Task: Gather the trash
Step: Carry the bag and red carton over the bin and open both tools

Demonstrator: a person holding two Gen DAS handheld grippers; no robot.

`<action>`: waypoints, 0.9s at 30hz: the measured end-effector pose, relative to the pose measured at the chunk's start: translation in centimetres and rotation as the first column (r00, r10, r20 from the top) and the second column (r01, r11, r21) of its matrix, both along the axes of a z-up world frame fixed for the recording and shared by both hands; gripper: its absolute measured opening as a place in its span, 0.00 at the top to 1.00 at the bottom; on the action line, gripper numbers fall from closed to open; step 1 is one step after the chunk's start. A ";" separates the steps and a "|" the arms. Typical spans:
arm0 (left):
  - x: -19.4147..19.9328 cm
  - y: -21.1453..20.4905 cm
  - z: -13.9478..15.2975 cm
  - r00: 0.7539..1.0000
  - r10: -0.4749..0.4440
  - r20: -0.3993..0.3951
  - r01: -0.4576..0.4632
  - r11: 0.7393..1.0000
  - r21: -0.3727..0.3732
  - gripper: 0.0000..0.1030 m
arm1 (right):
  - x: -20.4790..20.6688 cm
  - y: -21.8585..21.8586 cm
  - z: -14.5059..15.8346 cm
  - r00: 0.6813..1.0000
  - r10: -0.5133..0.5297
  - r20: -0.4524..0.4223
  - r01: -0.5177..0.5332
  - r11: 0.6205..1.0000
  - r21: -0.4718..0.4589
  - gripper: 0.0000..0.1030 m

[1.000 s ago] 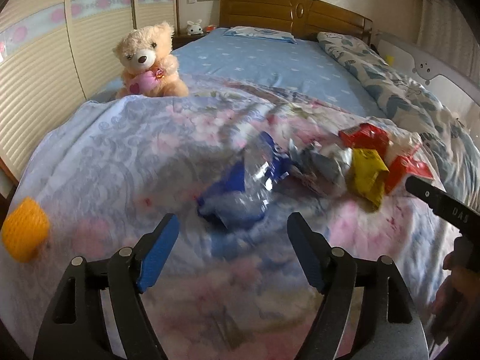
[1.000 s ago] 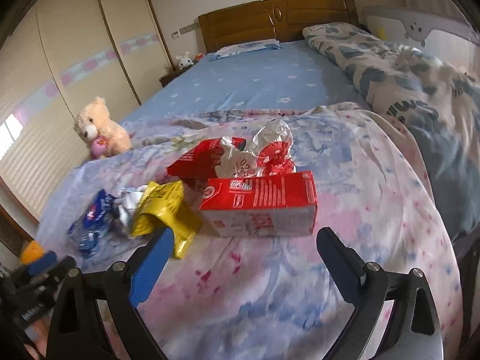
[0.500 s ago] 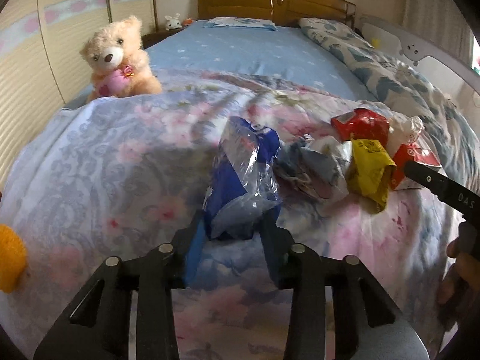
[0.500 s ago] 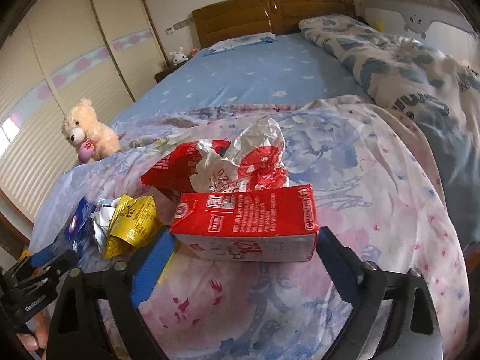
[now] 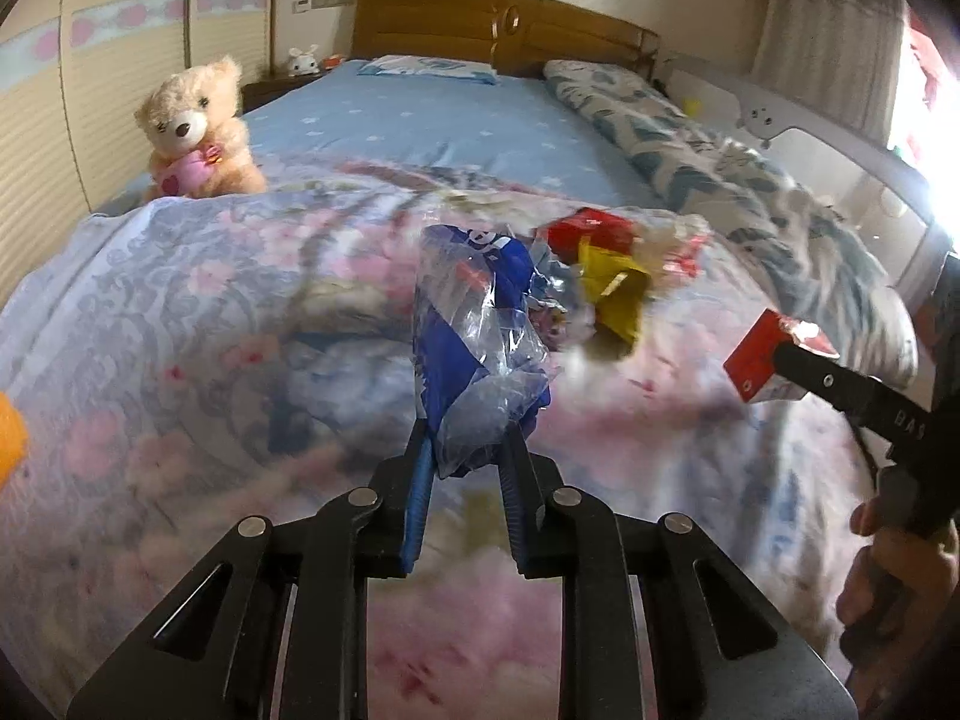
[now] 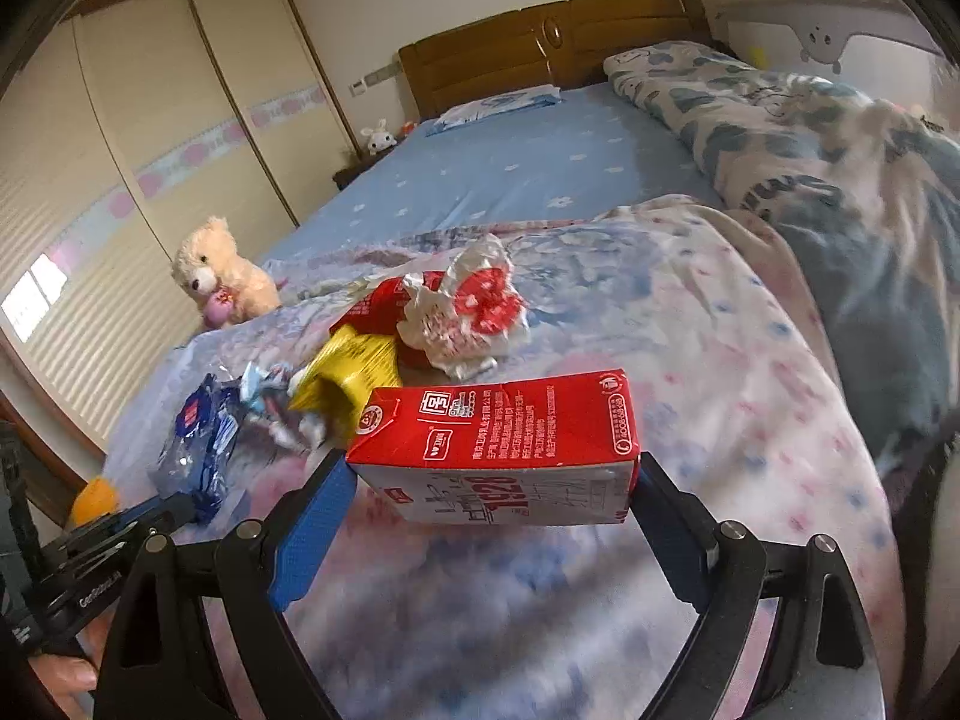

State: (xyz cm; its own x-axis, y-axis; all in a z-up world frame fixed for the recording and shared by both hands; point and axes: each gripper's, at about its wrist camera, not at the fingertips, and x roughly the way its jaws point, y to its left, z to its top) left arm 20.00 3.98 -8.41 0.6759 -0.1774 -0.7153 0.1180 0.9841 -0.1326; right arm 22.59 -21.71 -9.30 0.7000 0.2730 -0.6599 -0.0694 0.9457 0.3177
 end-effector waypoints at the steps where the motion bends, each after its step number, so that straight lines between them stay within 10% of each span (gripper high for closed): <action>1: -0.4 -0.4 0.2 1.000 -0.009 0.003 0.009 1.000 -0.006 0.81 | -0.7 -0.4 0.1 1.000 -0.004 0.002 0.004 1.000 0.006 0.12; 27: -5.5 -13.3 1.6 0.952 -0.305 0.022 0.305 0.952 -0.018 0.81 | -11.7 -10.6 2.8 0.988 -0.146 0.043 0.145 0.989 0.028 0.11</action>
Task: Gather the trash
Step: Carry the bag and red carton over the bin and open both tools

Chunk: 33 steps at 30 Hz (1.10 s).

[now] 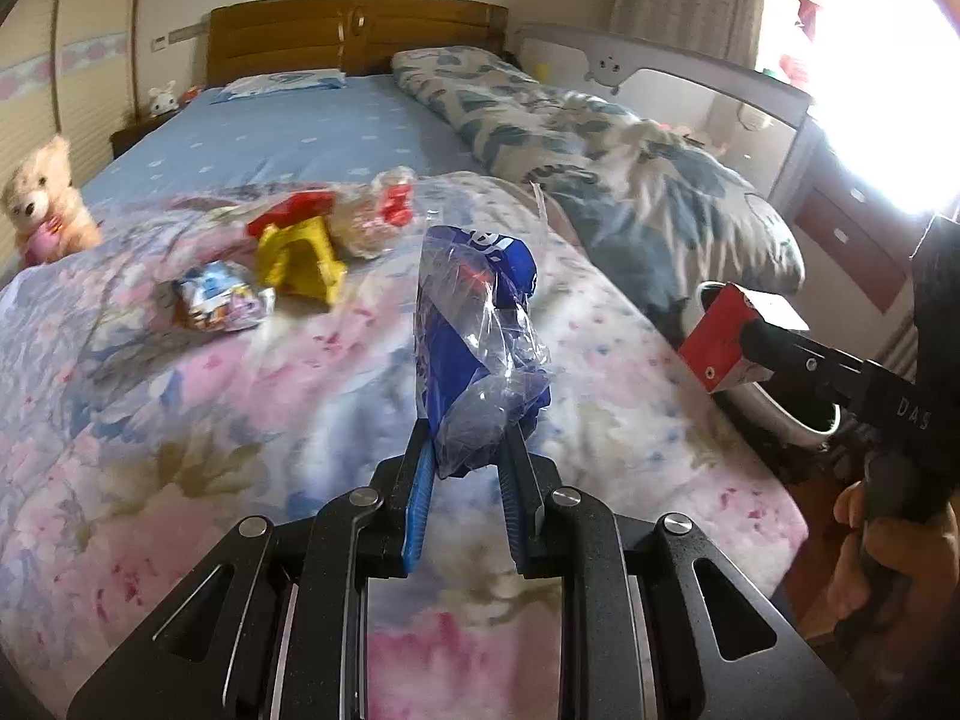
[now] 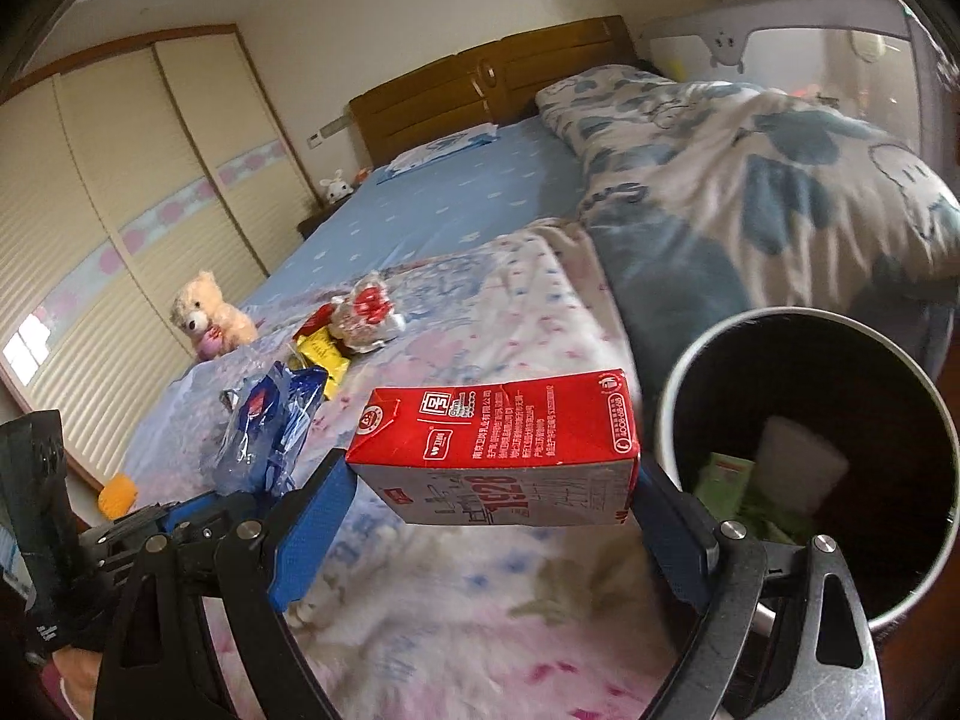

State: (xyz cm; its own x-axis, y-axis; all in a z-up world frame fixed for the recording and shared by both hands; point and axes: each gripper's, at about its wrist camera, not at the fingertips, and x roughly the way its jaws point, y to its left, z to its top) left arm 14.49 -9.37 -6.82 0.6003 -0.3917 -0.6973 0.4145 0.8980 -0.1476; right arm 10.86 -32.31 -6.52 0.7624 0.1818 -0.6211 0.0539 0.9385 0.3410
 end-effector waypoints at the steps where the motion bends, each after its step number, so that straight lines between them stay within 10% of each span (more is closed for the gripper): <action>1: -0.1 -0.4 0.1 1.000 -0.008 0.001 0.008 1.000 -0.001 0.81 | -0.1 -0.2 0.0 1.000 -0.005 0.001 0.005 1.000 -0.001 0.11; 33: -2.6 -13.4 1.7 0.964 -0.266 0.017 0.265 0.963 0.042 0.81 | -5.5 -11.7 -0.6 0.983 -0.183 -0.030 0.183 0.983 0.014 0.11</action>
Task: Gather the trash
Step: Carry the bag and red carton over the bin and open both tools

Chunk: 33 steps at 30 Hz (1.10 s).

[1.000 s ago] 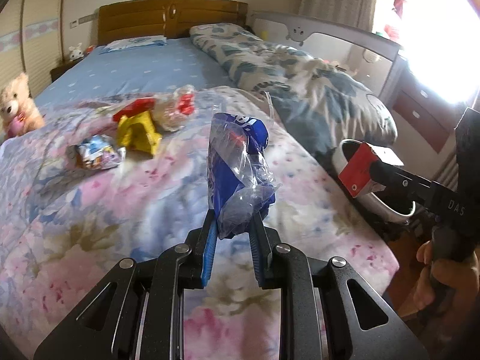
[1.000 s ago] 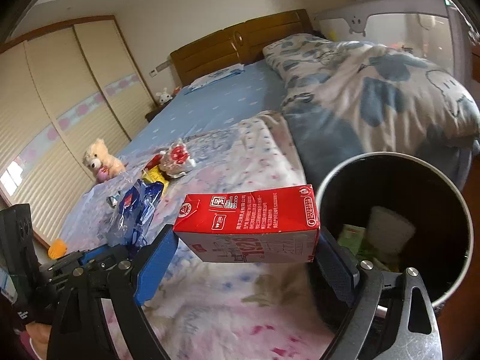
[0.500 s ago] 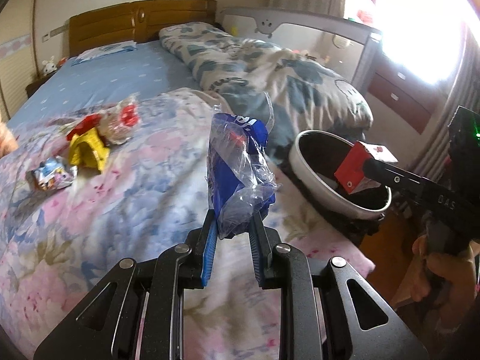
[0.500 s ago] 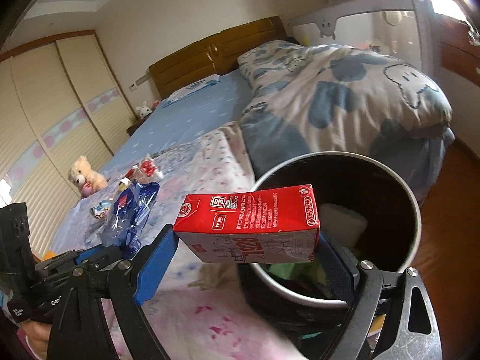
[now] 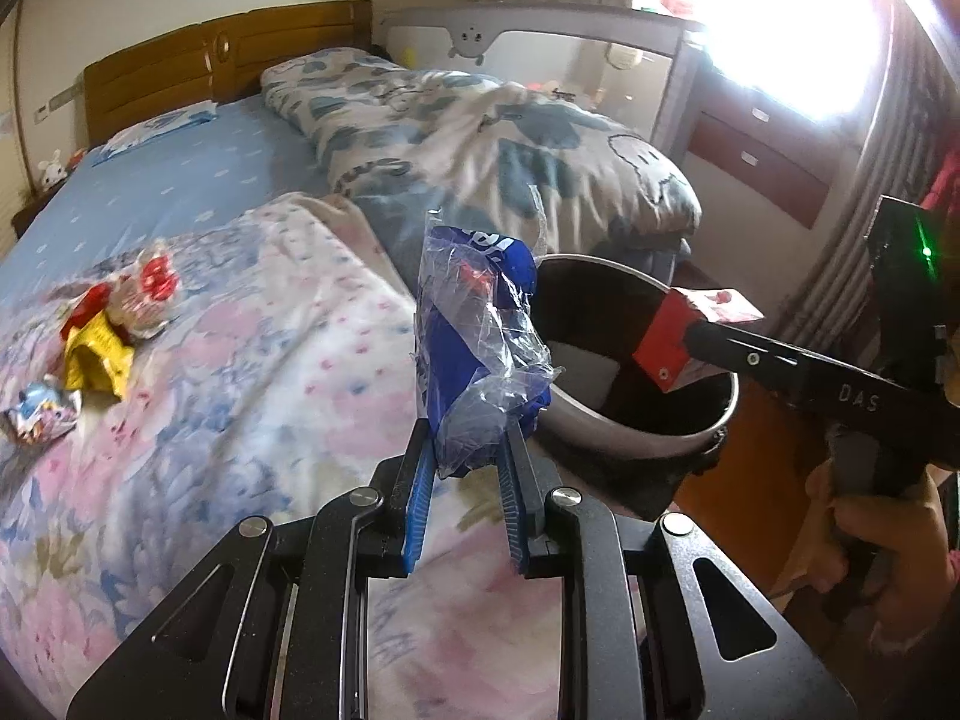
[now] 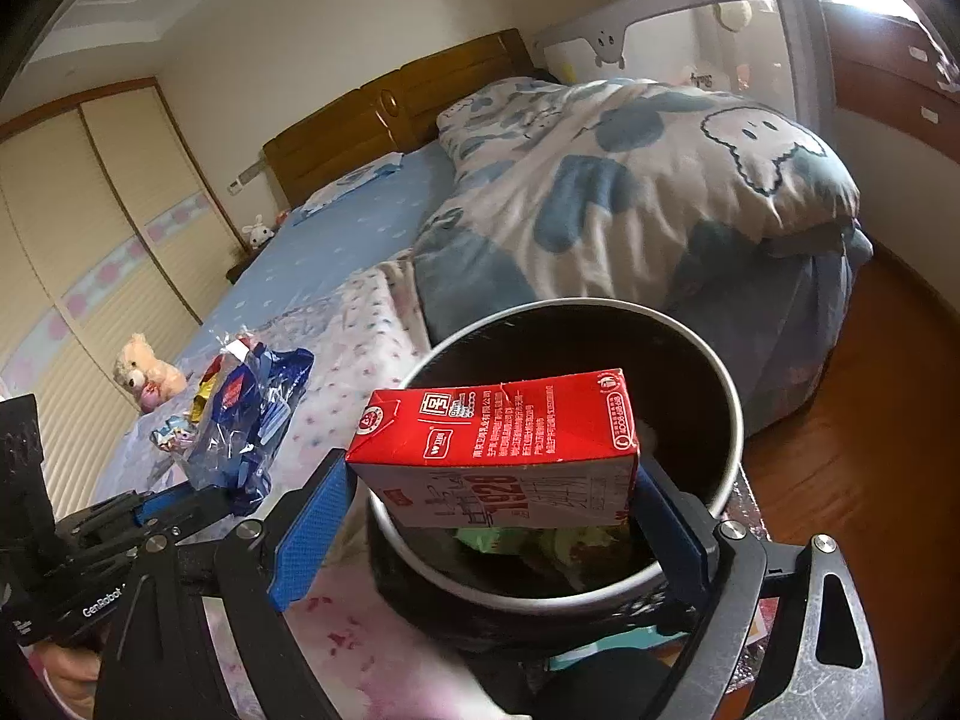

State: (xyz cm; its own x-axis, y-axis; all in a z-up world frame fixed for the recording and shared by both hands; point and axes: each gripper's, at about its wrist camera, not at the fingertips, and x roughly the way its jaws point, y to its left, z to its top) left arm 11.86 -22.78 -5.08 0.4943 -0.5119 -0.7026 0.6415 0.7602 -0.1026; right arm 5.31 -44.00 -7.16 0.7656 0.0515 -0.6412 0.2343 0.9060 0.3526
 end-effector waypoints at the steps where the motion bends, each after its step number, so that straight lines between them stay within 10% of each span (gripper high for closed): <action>1: -0.1 -0.4 0.0 1.000 -0.008 0.001 0.008 1.000 0.003 0.81 | 0.0 -0.2 -0.1 1.000 0.002 -0.003 -0.002 1.000 0.004 0.11; 33: 1.1 -6.9 -0.7 0.995 -0.088 -0.043 0.089 0.995 0.038 0.80 | 1.0 -3.6 -0.8 1.000 -0.008 -0.022 0.009 0.999 0.032 0.11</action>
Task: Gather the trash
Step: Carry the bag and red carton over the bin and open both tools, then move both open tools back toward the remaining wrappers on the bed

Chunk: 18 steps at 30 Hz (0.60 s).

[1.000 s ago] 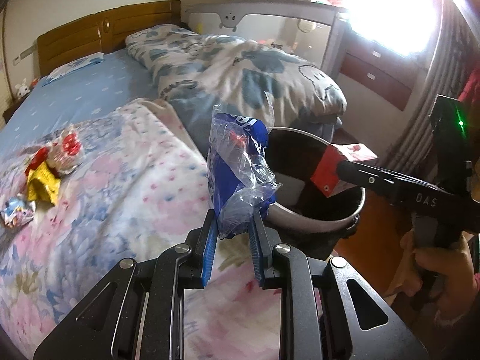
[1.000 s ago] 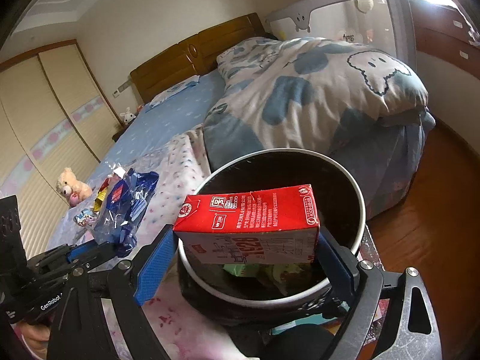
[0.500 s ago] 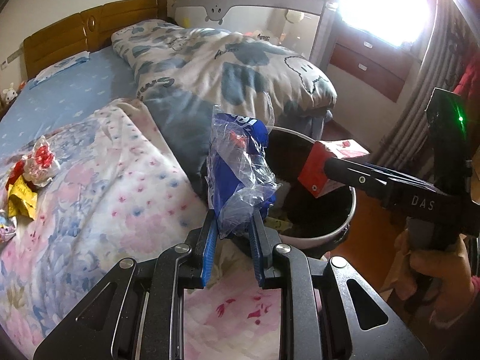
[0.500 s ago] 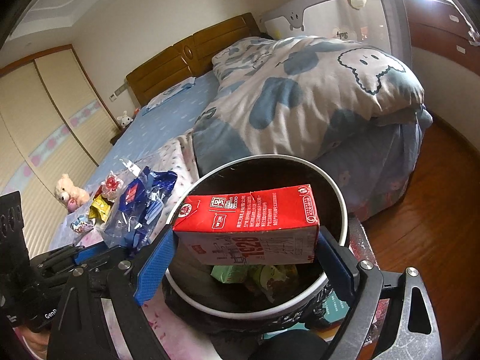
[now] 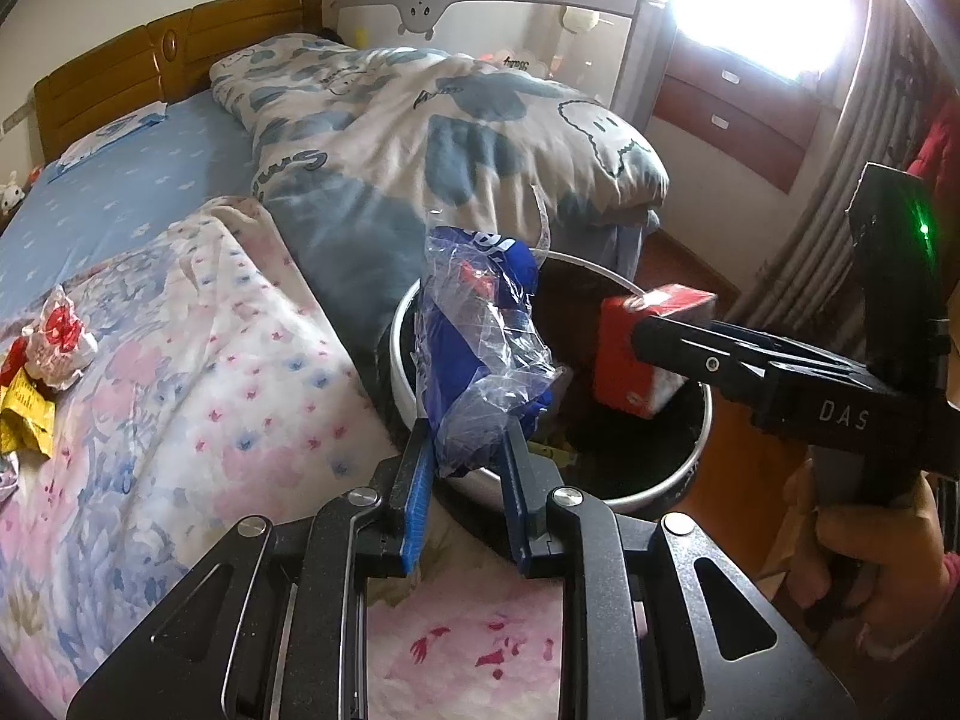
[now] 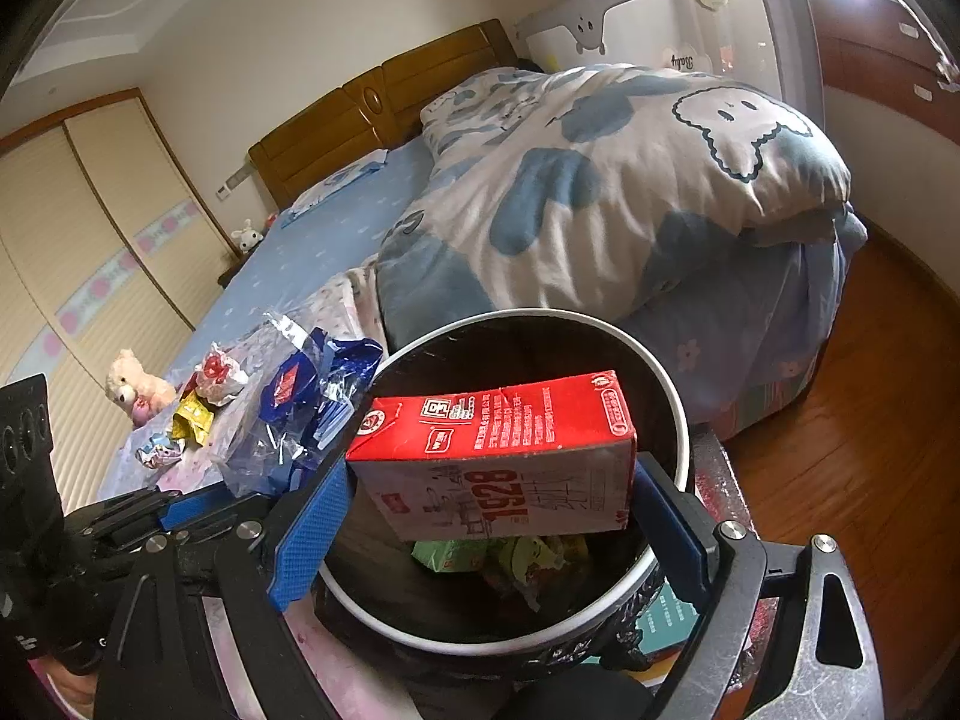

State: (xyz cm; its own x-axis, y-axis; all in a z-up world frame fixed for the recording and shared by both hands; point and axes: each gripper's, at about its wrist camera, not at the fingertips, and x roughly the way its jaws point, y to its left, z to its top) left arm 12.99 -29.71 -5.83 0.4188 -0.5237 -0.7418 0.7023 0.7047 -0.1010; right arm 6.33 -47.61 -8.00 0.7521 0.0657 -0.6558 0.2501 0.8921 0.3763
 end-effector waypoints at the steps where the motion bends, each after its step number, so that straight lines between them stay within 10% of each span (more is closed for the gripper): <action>1: 0.1 -0.1 -0.1 1.000 0.000 0.000 0.000 1.000 0.001 0.80 | 0.0 -0.1 0.0 1.000 0.000 -0.001 0.000 1.000 0.002 0.11; 6: 0.2 -0.6 -0.3 1.000 -0.001 -0.009 0.001 1.000 0.008 0.71 | 0.2 -0.4 -0.3 1.000 -0.006 -0.007 0.006 1.000 0.009 0.12; 10: 0.2 -0.3 -0.2 1.000 0.011 -0.004 -0.011 1.000 0.000 0.43 | 0.2 -0.8 -0.5 1.000 -0.011 -0.007 0.012 0.999 0.029 0.11; 18: 0.0 2.1 -0.1 0.999 0.051 0.009 -0.051 0.999 -0.012 0.40 | 0.0 -0.5 0.0 1.000 -0.028 0.005 0.028 0.999 0.033 0.11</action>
